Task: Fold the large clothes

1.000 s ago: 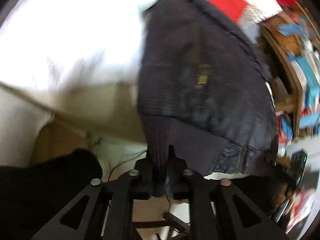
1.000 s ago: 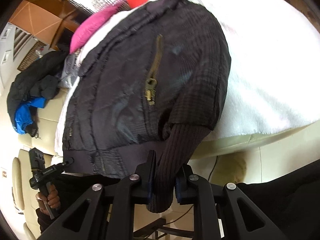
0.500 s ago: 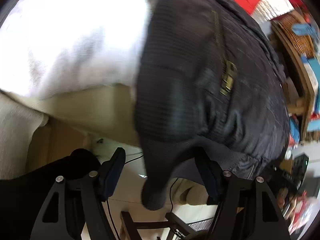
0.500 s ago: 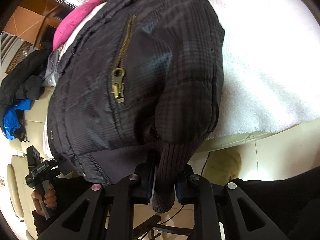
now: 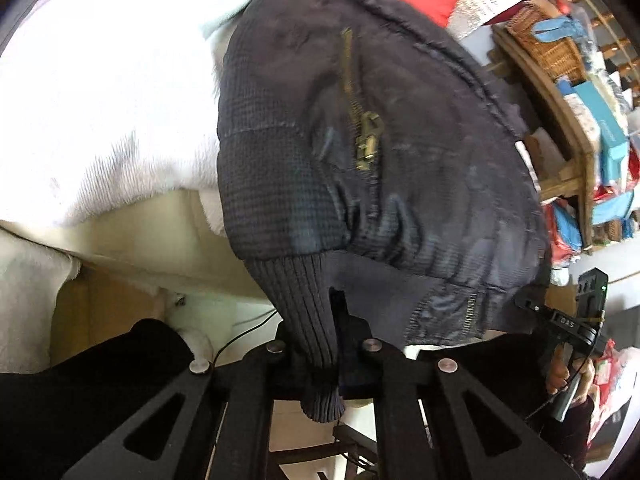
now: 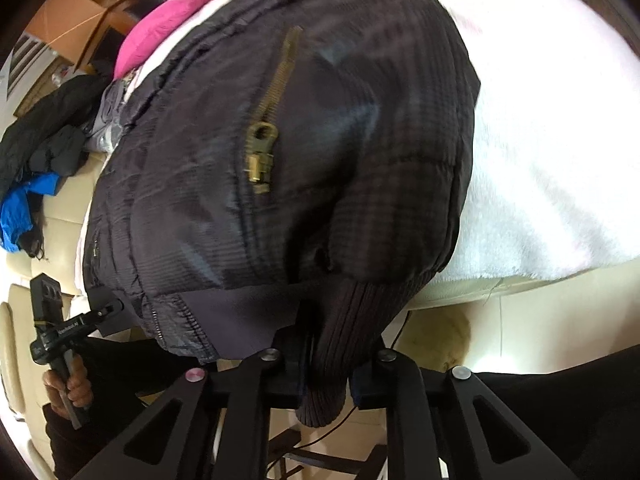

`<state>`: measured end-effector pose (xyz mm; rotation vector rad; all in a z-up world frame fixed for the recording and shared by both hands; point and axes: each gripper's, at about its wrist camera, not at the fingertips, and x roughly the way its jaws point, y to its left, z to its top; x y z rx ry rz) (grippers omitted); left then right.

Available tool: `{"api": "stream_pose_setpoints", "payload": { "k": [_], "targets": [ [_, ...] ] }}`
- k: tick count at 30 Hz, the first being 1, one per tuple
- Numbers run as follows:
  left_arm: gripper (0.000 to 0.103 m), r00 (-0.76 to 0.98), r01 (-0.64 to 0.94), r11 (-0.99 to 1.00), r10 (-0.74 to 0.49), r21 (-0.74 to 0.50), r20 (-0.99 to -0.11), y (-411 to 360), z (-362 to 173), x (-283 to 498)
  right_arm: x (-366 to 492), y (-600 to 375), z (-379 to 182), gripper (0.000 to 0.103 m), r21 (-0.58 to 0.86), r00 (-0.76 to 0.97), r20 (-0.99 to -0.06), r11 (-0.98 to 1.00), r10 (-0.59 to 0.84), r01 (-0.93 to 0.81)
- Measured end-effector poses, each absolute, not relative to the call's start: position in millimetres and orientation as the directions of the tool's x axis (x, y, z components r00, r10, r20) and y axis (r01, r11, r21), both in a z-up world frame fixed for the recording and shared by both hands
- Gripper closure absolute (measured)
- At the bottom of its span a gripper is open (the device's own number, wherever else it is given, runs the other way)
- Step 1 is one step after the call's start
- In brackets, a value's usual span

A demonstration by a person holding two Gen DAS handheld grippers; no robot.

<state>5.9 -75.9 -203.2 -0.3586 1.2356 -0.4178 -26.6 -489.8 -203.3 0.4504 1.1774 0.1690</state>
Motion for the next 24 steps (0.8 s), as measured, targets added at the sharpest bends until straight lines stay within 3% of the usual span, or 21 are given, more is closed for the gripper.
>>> {"api": "stream_pose_setpoints", "payload": {
  "k": [13,24],
  "targets": [
    [0.095,0.371,0.233,0.807,-0.589,-0.542,-0.718,-74.6,-121.6,3.8,-37.6,-506.2,-132.5,0.089,0.561,0.507,-0.714,0.828,0.484,-0.001],
    [0.095,0.408,0.271,0.766,-0.640,-0.583,-0.651,-76.9,-76.5,38.2,-12.8,-500.5,-80.9,0.089,0.542,0.585,-0.644,0.834,0.493,-0.106]
  ]
}}
